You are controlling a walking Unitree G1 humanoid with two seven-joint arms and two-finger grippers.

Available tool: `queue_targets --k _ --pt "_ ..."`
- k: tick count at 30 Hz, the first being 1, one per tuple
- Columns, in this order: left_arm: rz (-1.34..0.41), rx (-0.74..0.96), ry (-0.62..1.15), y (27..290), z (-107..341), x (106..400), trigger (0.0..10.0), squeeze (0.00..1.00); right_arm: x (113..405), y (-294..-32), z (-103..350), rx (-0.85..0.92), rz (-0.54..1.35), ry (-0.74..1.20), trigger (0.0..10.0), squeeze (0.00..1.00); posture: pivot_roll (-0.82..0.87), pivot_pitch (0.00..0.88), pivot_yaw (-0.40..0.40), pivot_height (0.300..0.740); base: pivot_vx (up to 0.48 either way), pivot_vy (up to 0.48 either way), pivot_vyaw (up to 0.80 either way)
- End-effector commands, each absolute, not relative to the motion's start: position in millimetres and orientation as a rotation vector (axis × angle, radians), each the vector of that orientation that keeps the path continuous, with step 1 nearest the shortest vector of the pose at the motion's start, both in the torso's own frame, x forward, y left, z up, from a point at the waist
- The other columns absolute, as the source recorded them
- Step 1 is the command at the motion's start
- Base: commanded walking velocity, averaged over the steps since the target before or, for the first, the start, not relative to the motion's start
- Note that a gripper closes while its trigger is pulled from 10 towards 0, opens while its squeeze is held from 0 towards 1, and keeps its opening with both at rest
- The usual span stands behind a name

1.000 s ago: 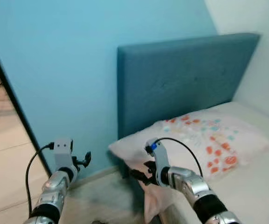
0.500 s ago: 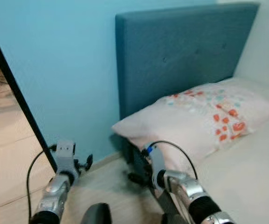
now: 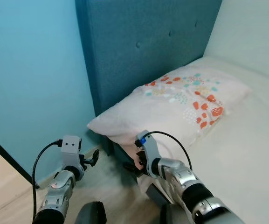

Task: Clean up the room

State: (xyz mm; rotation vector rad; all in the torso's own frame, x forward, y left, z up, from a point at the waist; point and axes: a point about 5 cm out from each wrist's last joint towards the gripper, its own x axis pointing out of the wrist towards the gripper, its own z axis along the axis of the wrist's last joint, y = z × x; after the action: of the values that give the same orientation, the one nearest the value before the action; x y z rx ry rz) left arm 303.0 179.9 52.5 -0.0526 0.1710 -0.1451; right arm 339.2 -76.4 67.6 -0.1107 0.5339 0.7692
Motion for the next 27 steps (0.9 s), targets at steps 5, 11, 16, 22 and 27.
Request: queue_targets --k 5,11,16,22,27 --pt "-0.143 -0.064 0.143 181 64 297 10.0 0.0 350 -60 83 -0.162 0.814 0.522 10.0 0.0 0.22 0.28 -0.064 0.581 0.0 0.0 0.0" --pt "-0.13 -0.055 0.101 185 80 287 10.0 0.0 358 -60 87 -0.437 0.765 0.546 10.0 0.0 0.27 0.338 -0.094 0.581 0.0 0.0 0.0" --pt "-0.126 -0.021 0.106 187 86 266 10.0 0.0 368 -69 94 -0.479 0.645 0.518 10.0 0.0 0.32 0.372 -0.103 0.581 0.0 0.0 0.0" --pt "-0.126 -0.019 0.125 186 92 252 10.0 0.0 384 -97 113 -0.513 0.456 0.447 10.0 0.0 0.34 0.385 -0.1 0.581 0.0 0.0 0.0" --pt "-0.131 -0.016 0.14 184 95 246 10.0 0.0 401 -129 143 -0.459 0.279 0.343 10.0 0.0 0.33 0.388 -0.101 0.581 0.0 0.0 0.0"
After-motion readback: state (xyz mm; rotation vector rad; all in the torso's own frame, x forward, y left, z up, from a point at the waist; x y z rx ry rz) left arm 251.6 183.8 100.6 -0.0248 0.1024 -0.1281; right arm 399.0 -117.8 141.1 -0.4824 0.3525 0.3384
